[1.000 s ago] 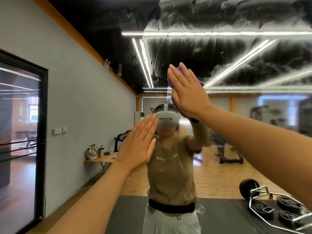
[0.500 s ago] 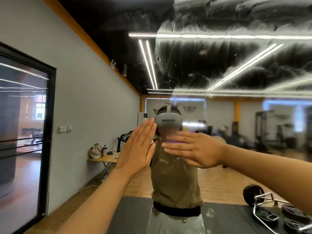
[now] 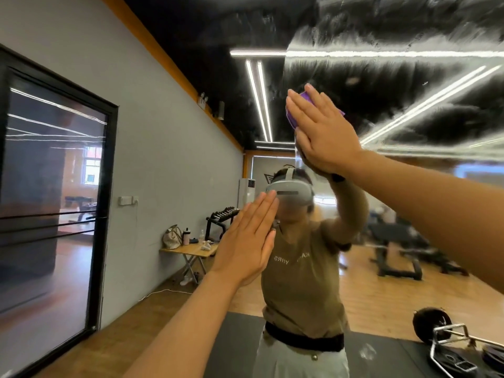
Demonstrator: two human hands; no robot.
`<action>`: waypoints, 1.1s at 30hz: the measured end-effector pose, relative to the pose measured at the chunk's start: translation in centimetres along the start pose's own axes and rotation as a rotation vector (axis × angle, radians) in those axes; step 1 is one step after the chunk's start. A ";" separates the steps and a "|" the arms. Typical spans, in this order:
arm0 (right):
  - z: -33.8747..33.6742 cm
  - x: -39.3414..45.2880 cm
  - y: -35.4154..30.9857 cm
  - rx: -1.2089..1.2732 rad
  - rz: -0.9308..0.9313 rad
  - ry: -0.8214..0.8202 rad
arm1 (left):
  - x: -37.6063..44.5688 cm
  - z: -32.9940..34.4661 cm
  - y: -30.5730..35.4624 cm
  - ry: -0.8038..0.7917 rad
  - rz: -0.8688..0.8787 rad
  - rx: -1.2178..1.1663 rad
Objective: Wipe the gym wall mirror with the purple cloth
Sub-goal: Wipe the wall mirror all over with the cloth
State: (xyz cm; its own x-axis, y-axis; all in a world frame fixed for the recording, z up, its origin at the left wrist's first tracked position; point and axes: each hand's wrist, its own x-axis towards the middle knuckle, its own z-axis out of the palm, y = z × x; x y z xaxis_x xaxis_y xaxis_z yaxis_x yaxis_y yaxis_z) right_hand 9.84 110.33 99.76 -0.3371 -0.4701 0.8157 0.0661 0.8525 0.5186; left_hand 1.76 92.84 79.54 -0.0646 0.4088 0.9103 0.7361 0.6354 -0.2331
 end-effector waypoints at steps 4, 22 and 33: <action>2.1 -7.0 -2.6 0.030 -0.173 0.031 | -0.8 0.1 -0.1 0.000 -0.029 0.019; 2.9 -11.9 -2.4 0.063 -0.072 0.117 | -2.3 -0.5 1.0 -0.105 -0.131 -0.011; 6.4 -21.3 -10.9 0.111 0.024 0.110 | -2.2 -1.2 2.3 -0.138 -0.213 -0.099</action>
State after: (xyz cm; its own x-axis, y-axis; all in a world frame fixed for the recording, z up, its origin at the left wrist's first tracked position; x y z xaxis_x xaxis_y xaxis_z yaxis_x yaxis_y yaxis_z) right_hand 10.25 112.55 75.09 -0.2311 -0.4663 0.8539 -0.0336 0.8810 0.4720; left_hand 4.45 92.58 77.37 -0.3112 0.3627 0.8784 0.7581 0.6522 -0.0007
